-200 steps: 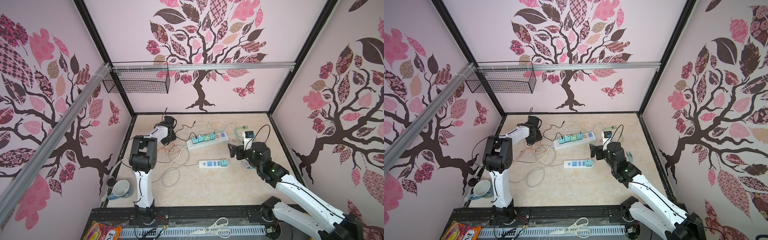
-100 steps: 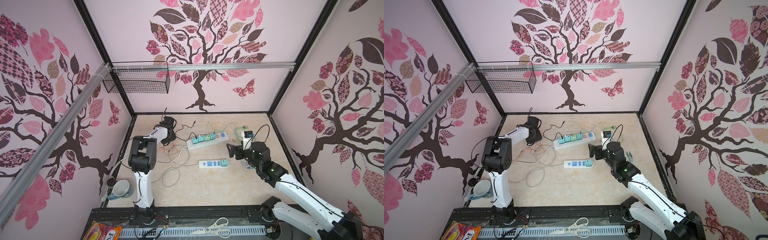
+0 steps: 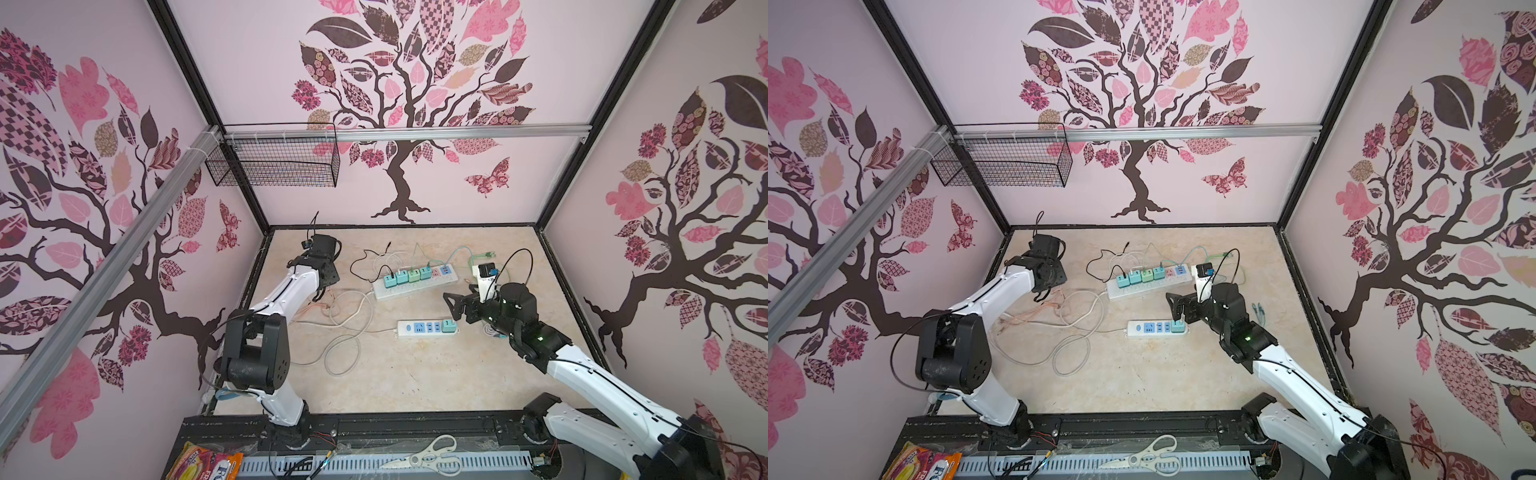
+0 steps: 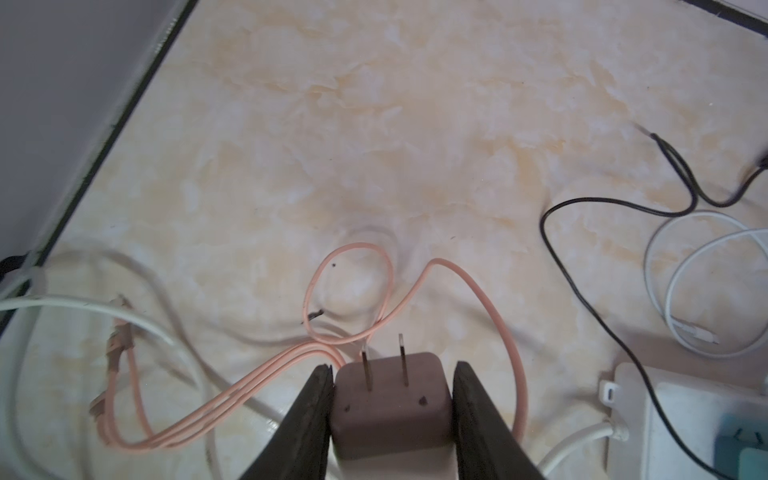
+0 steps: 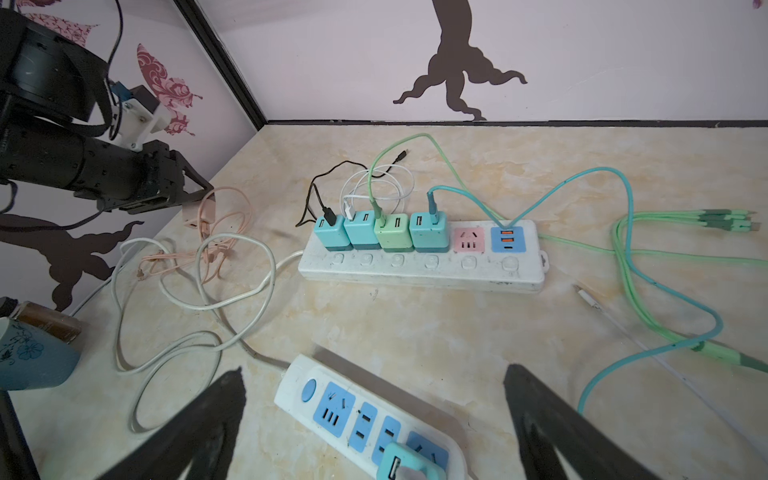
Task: Insert the plug
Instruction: 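Grasp the pink cube charger with the left gripper while right gripper rises, then lift the pink charger high with the left gripper while right gripper approaches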
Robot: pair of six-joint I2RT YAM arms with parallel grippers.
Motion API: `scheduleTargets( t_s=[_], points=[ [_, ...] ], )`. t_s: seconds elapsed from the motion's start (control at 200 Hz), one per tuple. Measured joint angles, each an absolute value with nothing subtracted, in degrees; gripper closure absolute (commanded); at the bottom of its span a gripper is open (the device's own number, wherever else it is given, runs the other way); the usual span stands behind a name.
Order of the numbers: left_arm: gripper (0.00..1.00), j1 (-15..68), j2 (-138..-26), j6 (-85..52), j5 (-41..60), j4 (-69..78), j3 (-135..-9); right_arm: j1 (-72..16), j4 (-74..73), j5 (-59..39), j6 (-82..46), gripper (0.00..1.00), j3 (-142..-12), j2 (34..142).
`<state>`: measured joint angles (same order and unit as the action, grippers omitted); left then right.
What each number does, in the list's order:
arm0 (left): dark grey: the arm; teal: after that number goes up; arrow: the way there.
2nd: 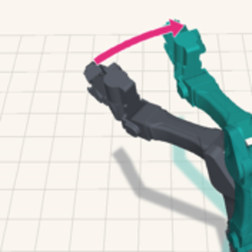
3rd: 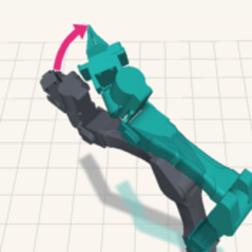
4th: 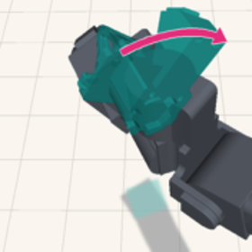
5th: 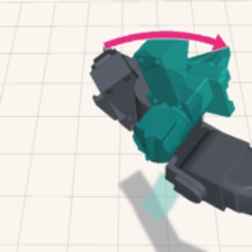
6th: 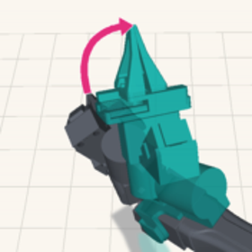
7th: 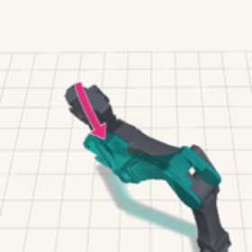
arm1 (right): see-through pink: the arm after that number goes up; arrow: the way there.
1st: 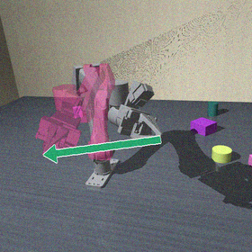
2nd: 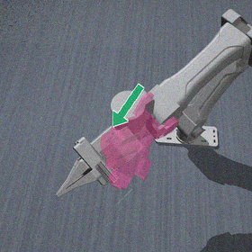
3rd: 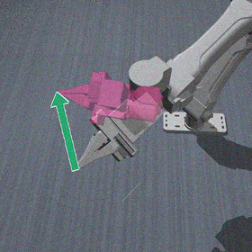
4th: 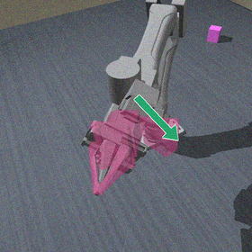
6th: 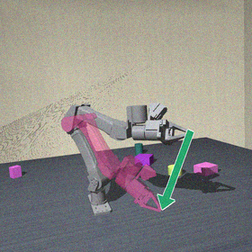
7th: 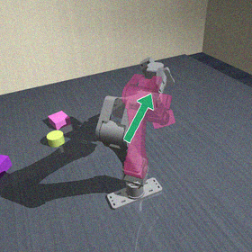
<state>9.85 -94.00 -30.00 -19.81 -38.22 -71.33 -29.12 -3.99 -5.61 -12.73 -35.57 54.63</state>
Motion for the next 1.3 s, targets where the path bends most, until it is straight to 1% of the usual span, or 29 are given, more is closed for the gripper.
scheduleTargets(
  t_s=[0.16, 0.355, 0.56, 0.655, 0.73, 0.84, 1.005, 1.1, 1.191, 1.301],
  points=[
    [1.0, 10.5, -88.0, -31.2, -21.5, -42.8, -69.9, -29.1, -6.4, -7.6, -12.6, 0.0, -35.6, 56.0],
    [1.0, 10.9, -80.3, -34.5, -17.7, -43.9, -69.1, -29.1, -9.4, -11.1, -12.7, 0.0, -35.6, 57.3],
    [1.0, 10.9, -79.6, -49.3, -17.5, -48.6, -69.2, -29.1, -13.1, -15.2, -15.2, 0.0, -35.6, 59.5],
    [1.0, 10.9, -79.5, -55.7, -13.8, -49.1, -69.2, -29.1, -16.0, -16.0, -17.9, 0.0, -35.3, 60.4],
    [1.0, 10.9, -78.5, -60.4, -8.7, -46.3, -68.0, -29.1, -19.0, -16.5, -20.6, 0.0, -34.6, 61.3],
    [1.0, 11.4, -74.4, -68.0, -2.9, -39.2, -61.8, -29.2, -21.9, -17.9, -24.6, 0.0, -34.4, 64.0],
    [1.0, 14.7, -71.9, -75.3, -2.4, -35.0, -58.5, -29.9, -25.3, -21.1, -30.3, 0.0, -34.5, 68.4],
    [1.0, 15.1, -71.2, -79.5, -0.7, -32.3, -57.3, -31.4, -27.2, -22.7, -32.8, 0.0, -34.8, 70.4],
    [1.0, 15.1, -71.0, -82.5, 0.7, -31.3, -56.8, -34.5, -27.7, -23.3, -33.4, 0.01, -36.5, 72.5],
    [1.0, 15.1, -71.0, -82.6, 0.5, -31.2, -56.9, -39.5, -28.1, -23.2, -32.6, 0.02, -40.3, 75.9]
  ],
)
